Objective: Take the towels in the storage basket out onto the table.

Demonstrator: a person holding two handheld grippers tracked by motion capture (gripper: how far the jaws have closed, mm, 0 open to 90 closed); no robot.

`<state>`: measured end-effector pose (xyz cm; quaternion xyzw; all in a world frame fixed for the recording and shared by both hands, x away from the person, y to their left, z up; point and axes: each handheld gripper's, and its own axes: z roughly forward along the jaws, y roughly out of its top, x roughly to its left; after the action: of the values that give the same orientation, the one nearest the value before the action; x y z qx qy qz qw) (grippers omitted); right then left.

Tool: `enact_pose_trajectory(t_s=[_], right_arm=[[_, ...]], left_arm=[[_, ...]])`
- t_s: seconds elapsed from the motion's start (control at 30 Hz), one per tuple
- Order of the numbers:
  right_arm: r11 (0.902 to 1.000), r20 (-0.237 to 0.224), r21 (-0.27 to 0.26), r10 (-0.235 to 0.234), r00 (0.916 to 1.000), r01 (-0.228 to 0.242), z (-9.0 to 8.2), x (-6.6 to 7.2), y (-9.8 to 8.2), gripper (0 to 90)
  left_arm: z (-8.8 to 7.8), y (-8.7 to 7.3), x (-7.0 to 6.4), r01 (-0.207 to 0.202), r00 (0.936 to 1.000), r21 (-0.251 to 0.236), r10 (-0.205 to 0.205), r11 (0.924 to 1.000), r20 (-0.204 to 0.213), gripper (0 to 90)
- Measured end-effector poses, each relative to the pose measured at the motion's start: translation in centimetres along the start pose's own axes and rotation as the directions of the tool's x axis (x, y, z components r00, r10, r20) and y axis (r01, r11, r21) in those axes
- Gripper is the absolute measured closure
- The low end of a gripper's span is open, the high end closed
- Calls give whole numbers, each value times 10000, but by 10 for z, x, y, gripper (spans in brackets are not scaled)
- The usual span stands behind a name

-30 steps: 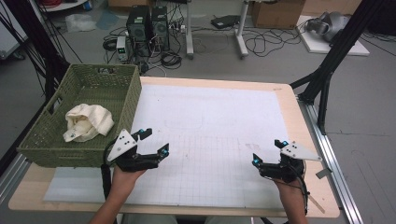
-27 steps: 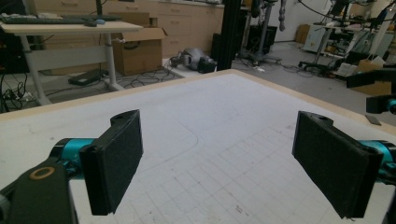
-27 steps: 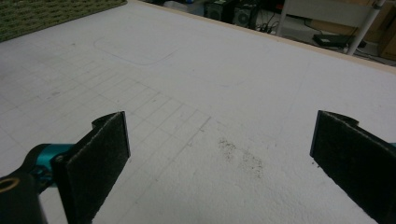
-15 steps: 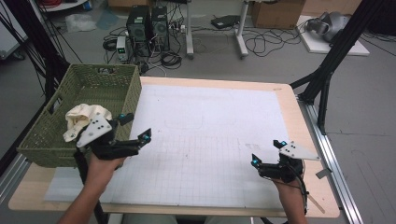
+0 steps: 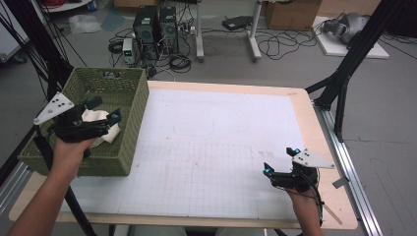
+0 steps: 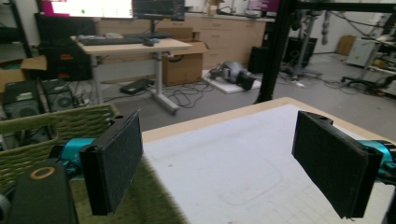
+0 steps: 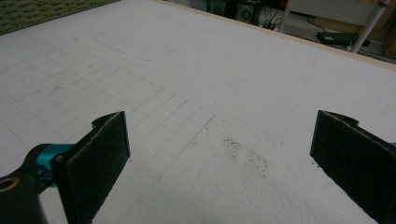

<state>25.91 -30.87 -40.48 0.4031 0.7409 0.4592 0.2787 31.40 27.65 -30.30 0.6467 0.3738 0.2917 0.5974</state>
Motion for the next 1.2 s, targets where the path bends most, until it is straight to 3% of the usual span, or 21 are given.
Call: enact_pose_trajectory(t_s=[0.17,0.4,0.63,0.77,0.83,0.87,0.9,0.93,0.97,1.0,1.03,1.07,1.1,1.13,1.17,1.2], right_arm=[[10000,-4,65,-25,10000,25,1,-1,-1,40],[9999,-22,119,-73,10000,73,3,0,-1,40],[9998,-15,153,-91,10000,92,3,0,-1,40],[9997,-6,213,-113,9999,114,4,0,-1,40],[9997,5,208,-97,10000,97,4,1,-1,40],[9997,34,194,-122,9999,122,5,1,-1,40],[9997,46,216,-148,9999,147,5,0,-1,40],[9997,26,246,-80,10000,79,5,1,-1,40],[9997,26,246,-80,10000,79,5,1,-1,40],[9997,24,236,-85,10000,84,5,1,-1,40],[9997,8,217,-121,9999,120,5,1,-1,40],[9996,25,246,-142,9999,141,5,1,-1,40],[9996,31,231,-183,9998,182,5,1,-1,40],[9995,31,246,-175,9998,175,5,1,-1,40],[9996,8,252,-117,9999,117,5,2,-1,40],[9996,27,213,-181,9998,180,6,1,-1,40]], left_arm=[[3,-5,26,109,9986,616,-77,9980,-516,168],[10,-20,67,826,9875,1655,-583,9827,-1468,170],[18,-34,96,1336,9624,2568,-634,9572,-2642,173],[25,-46,112,1760,9429,3528,-545,9190,-3285,173],[29,-55,120,2238,9314,3947,-762,8911,-3560,173],[29,-55,120,2238,9314,3947,-762,8911,-3560,174],[33,-59,124,2444,9303,4292,-854,8695,-3568,176],[33,-59,124,2444,9303,4292,-854,8695,-3568,184],[35,-62,125,2494,9275,4500,-778,8575,-3657,184],[37,-65,127,2596,9225,4724,-715,8423,-3794,190],[39,-68,129,2798,9114,4955,-652,8223,-4064,193],[40,-70,130,2955,9045,5069,-663,8098,-4214,194],[40,-73,132,3135,9022,5195,-786,7949,-4242,195],[41,-75,133,3246,9011,5447,-778,7733,-4265,194],[42,-77,133,3288,8995,5572,-732,7625,-4307,195],[43,-79,133,3419,8960,5750,-733,7433,-4380,195]])
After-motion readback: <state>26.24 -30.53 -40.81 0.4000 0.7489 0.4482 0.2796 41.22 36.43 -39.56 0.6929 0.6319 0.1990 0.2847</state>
